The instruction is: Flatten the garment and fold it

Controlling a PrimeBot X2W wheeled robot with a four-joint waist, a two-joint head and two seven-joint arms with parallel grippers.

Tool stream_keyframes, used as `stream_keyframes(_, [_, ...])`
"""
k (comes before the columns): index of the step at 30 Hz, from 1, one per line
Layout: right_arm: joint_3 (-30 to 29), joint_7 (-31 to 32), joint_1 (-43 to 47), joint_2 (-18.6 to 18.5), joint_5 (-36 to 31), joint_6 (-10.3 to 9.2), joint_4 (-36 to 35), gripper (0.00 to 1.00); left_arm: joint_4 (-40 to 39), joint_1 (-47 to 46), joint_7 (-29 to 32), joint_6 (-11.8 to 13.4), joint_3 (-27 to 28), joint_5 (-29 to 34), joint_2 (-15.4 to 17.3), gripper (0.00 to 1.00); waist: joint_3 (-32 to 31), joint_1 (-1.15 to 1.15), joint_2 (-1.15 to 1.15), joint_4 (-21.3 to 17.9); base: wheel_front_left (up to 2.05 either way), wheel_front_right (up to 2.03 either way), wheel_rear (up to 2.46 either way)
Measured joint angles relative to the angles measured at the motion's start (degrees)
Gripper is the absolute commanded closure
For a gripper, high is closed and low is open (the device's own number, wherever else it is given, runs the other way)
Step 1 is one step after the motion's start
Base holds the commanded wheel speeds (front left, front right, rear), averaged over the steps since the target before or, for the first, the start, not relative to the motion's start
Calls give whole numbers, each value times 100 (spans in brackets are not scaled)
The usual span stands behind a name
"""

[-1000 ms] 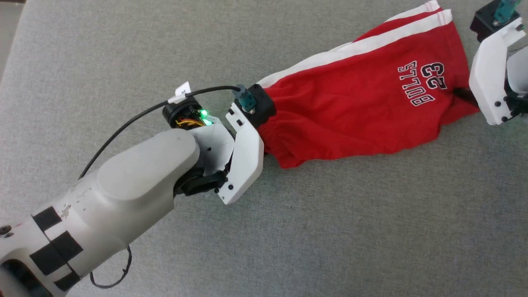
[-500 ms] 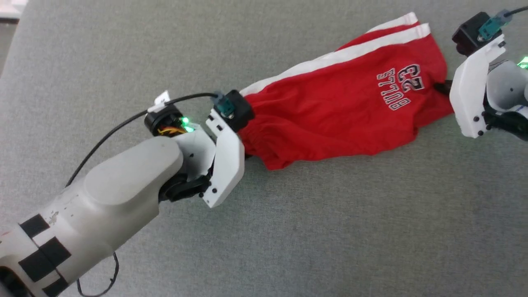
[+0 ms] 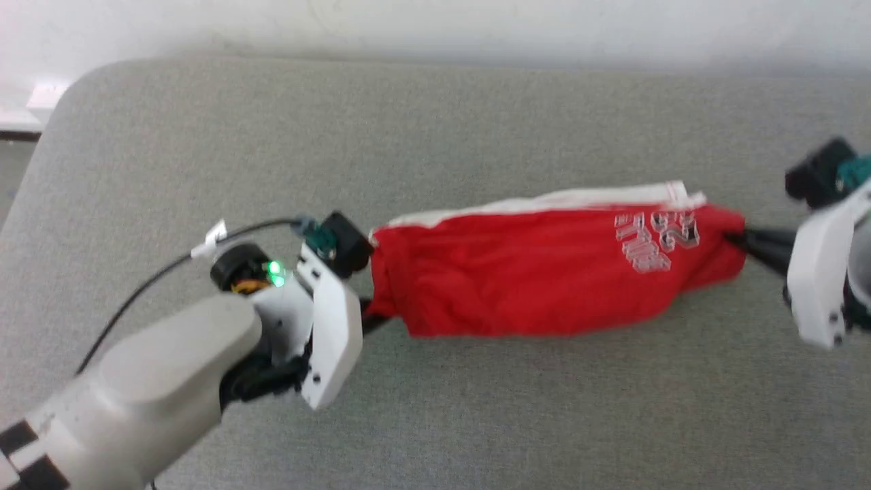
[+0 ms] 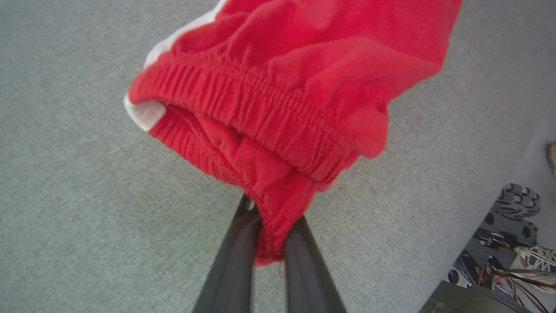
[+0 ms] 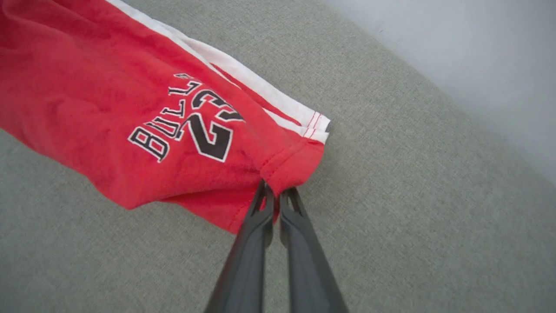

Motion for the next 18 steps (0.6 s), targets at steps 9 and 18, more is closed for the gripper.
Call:
stream_keyframes(9, [-55, -563, 1694, -749, 199, 1, -857, 100, -513, 1084, 0, 81, -13, 142, 157, 100, -376, -1, 0, -262, 0, 0, 0])
stream_keyframes(18, [-318, -616, 2645, -269, 45, 1, -199, 100, -294, 1573, -58, 163, -15, 345, 51, 100, -339, 1, 0, -385, 0, 0, 0])
